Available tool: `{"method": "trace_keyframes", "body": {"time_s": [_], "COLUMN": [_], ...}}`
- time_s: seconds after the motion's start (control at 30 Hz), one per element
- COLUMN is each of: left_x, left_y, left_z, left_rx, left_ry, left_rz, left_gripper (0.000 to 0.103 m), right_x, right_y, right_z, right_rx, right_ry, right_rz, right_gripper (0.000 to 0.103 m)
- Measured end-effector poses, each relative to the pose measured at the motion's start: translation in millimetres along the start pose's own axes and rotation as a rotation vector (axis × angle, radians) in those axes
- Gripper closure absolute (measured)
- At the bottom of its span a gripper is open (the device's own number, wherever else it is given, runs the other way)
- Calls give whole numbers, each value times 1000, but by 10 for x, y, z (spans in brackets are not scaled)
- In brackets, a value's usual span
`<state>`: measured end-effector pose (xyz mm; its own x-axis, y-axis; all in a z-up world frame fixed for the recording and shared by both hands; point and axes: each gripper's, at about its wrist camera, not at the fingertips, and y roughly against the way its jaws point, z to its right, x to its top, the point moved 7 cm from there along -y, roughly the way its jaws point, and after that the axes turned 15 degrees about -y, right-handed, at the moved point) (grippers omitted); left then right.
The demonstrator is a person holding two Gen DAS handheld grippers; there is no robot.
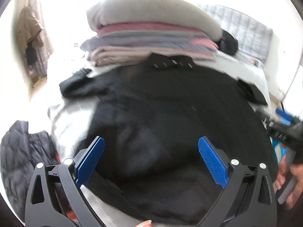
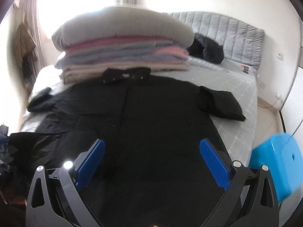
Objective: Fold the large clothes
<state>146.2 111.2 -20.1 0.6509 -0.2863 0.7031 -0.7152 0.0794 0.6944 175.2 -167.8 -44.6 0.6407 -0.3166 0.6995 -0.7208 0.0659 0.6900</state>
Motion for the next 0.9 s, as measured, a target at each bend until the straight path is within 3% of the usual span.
{"method": "trace_keyframes", "body": {"time_s": [0.03, 0.07, 0.1, 0.2, 0.3, 0.33, 0.37, 0.47, 0.57, 0.67, 0.77, 0.8, 0.9], "left_x": [133, 210, 265, 369, 293, 232, 171, 100, 218, 399, 508, 502, 296], "left_y": [-69, -131, -181, -372, -478, -534, -587, -727, -696, -814, -1139, -1280, -1699], "left_z": [-204, -339, -445, -812, -984, -1027, -1065, -1265, -1568, -1782, -1822, -1790, -1513], "left_rx": [12, 16, 14, -7, -12, -10, -13, -35, 18, -1, -28, -62, -300], "left_ry": [30, 53, 75, 184, 230, 241, 253, 301, 343, 376, 344, 334, 344], "left_rz": [-1, -8, -14, -25, -21, -29, -38, -58, 15, 68, 37, 5, -142], "left_gripper": [7, 7, 7, 7, 7, 7, 7, 7, 7, 7, 7, 7, 7], "right_x": [36, 65, 95, 261, 291, 257, 208, 86, 161, 223, 235, 167, -69], "right_y": [-203, -396, -504, -865, -1404, -1531, -1603, -1607, -1516, -1686, -2001, -2139, -2279], "right_z": [-67, -122, -163, -391, -592, -651, -723, -1005, -1190, -1275, -1343, -1362, -1444], "right_rx": [45, 18, -28, -250, -385, -380, -308, 61, 309, 332, 198, 164, 197], "right_ry": [-7, 7, 42, 249, 425, 456, 455, 337, 209, 154, 184, 193, 175], "right_rz": [-79, -129, -131, -11, 0, -21, -61, -231, -308, -367, -355, -385, -499], "right_gripper": [6, 6, 6, 6, 6, 6, 6, 6, 6, 6, 6, 6, 6]}}
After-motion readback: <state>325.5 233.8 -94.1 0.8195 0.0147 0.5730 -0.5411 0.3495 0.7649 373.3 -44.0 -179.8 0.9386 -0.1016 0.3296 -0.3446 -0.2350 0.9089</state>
